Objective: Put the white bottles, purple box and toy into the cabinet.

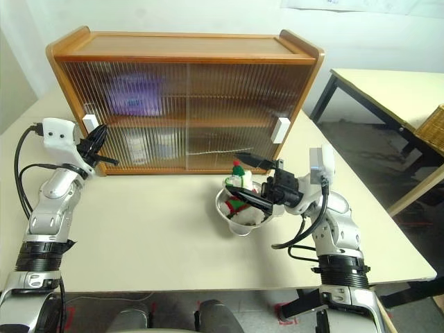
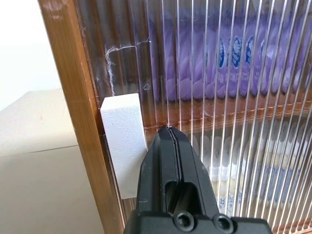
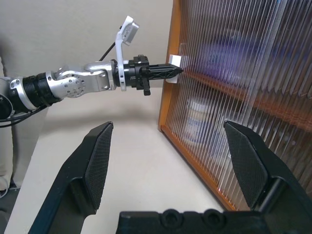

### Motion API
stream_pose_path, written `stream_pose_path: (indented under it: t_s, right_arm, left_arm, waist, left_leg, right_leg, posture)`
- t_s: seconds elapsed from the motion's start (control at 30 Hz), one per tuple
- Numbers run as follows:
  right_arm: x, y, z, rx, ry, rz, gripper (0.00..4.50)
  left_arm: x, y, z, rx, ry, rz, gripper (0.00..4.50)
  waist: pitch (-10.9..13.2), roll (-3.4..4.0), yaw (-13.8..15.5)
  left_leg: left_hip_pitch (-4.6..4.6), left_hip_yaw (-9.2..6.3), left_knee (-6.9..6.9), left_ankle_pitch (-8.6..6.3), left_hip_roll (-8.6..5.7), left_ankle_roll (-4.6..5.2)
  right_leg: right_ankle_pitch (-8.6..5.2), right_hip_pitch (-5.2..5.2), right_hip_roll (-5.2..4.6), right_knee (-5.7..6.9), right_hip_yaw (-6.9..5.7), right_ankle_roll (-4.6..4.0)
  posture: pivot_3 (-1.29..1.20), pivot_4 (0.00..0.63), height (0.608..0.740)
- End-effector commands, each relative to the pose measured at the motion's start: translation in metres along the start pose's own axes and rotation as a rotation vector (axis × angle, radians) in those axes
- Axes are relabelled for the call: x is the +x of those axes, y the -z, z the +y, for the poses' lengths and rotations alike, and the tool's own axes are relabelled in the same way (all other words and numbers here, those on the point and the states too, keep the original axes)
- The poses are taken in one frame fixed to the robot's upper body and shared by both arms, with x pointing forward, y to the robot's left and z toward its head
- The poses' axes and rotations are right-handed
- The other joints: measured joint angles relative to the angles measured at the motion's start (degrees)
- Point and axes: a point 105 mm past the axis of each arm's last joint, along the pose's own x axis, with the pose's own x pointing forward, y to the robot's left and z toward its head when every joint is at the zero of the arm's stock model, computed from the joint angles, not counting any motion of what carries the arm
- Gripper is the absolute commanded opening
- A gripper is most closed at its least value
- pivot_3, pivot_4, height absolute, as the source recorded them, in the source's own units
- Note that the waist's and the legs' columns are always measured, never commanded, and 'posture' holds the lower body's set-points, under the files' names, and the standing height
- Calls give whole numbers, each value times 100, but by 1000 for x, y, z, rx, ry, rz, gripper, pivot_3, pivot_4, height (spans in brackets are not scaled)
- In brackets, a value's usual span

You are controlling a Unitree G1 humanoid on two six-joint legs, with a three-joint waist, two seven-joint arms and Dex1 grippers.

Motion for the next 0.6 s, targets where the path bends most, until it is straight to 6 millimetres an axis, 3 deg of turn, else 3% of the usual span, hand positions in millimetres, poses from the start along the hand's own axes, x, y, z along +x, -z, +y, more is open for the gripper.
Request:
stream_pose_path:
  t_s: [0.03,0.07,0.17,0.33,0.43,0.57,0.6]
  right_arm:
    - [-2,2,0,-2,0,16,4500]
    - [-2,2,0,-2,0,16,4500]
    - [-4,2,1,-1,3,21,4500]
    - [-6,6,-1,63,18,35,4500]
    - [-9,5,-8,83,58,32,4500]
    - [-15,-5,-20,14,106,19,3550]
    - [-18,-8,-23,9,122,5,3183]
  left_arm:
    - [-7,12,12,-21,-36,47,26]
    - [-7,13,11,-23,-32,50,26]
    - [-18,11,-11,-137,135,5,588]
    - [-47,-5,-35,-171,434,-96,2226]
    - [-68,-13,-29,-206,583,-137,3169]
    - [-95,-28,-14,-258,719,-175,4485]
    - [-100,-28,-10,-261,737,-164,4500]
  waist:
    - [0,0,-1]
    - [0,0,0]
    - [0,0,0]
    - [0,-2,78]
    - [-1,-2,166]
    - [-2,1,215]
    - [-2,1,222]
  left_leg:
    - [2,0,1,0,0,0]
    - [3,0,1,0,0,0]
    - [6,0,4,1,0,1]
    - [3,-9,3,-5,0,-9]
    - [-2,-14,4,-10,0,-18]
    - [-4,-16,-4,-20,6,-25]
    - [-4,-16,-6,-21,6,-25]
  right_leg:
    - [0,3,0,0,0,0]
    - [0,4,0,0,0,1]
    - [0,5,-1,0,1,1]
    - [10,-14,-1,2,1,-51]
    - [6,-19,-1,3,0,-63]
    - [-5,-30,-2,9,-2,-74]
    - [-7,-33,-2,10,-2,-75]
  posture:
    - [-62,0,740]
    - [-62,0,740]
    - [-66,0,740]
    - [-52,0,740]
    - [-47,0,740]
    - [-43,0,740]
    - [-42,0,740]
